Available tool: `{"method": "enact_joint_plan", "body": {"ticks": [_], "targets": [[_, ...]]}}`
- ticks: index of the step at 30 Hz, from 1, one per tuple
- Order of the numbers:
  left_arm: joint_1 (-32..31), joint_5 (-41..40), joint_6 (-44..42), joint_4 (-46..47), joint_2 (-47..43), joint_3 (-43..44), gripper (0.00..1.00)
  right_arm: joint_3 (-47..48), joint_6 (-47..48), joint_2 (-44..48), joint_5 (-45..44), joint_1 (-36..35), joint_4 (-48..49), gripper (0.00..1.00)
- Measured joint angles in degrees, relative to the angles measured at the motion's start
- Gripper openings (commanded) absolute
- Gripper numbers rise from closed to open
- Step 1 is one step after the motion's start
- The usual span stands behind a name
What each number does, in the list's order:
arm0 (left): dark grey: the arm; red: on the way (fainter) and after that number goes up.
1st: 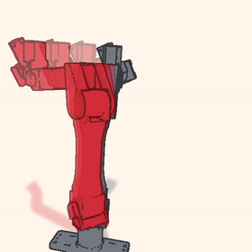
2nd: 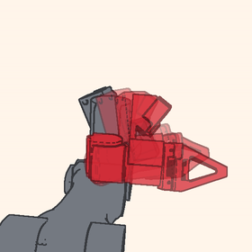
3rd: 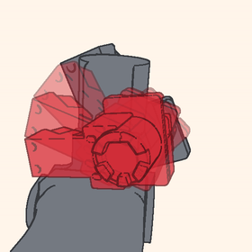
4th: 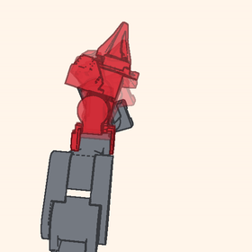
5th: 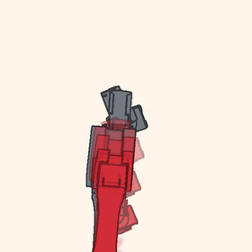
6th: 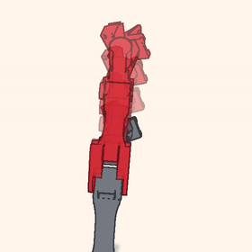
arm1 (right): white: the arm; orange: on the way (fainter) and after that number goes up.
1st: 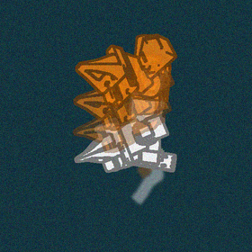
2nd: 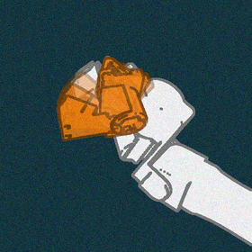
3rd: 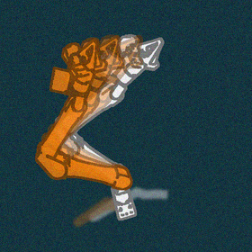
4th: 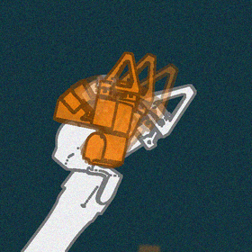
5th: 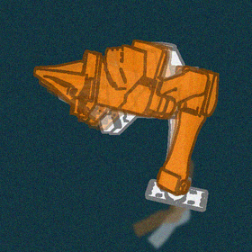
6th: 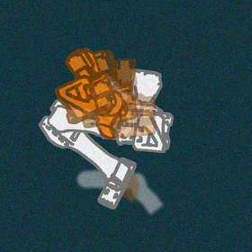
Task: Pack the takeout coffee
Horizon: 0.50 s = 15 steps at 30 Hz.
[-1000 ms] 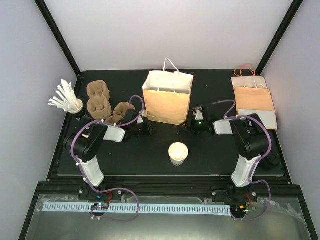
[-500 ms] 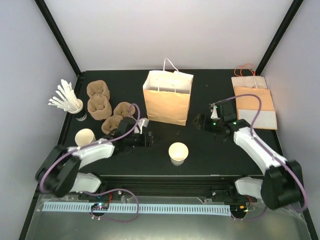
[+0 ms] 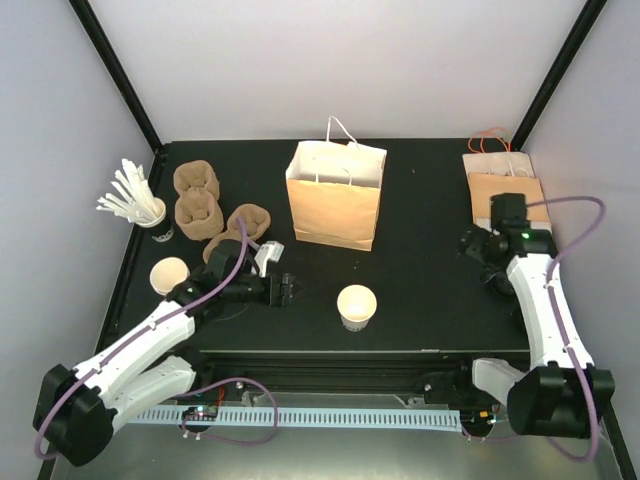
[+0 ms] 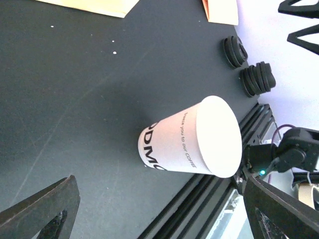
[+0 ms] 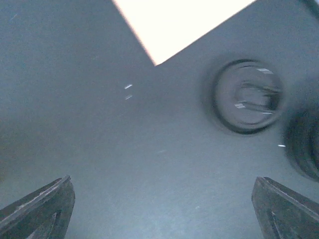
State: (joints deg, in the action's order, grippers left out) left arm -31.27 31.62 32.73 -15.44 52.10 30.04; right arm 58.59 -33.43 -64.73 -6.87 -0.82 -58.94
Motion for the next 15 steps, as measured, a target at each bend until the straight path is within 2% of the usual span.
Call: {"method": "enact_joint_plan", "body": {"ticks": [5, 15], "targets": [[-0.3, 1.7, -0.4, -4.3, -2.9, 1.6, 0.94, -1.6, -2.2, -0.4, -3.0, 10.2, -0.5, 1.00], [-0.4, 3.0, -2.1, -10.8, -6.1, 4.6, 0.97, -5.7, -4.2, -9.6, -4.7, 18.7, 3.0, 1.00]]}}
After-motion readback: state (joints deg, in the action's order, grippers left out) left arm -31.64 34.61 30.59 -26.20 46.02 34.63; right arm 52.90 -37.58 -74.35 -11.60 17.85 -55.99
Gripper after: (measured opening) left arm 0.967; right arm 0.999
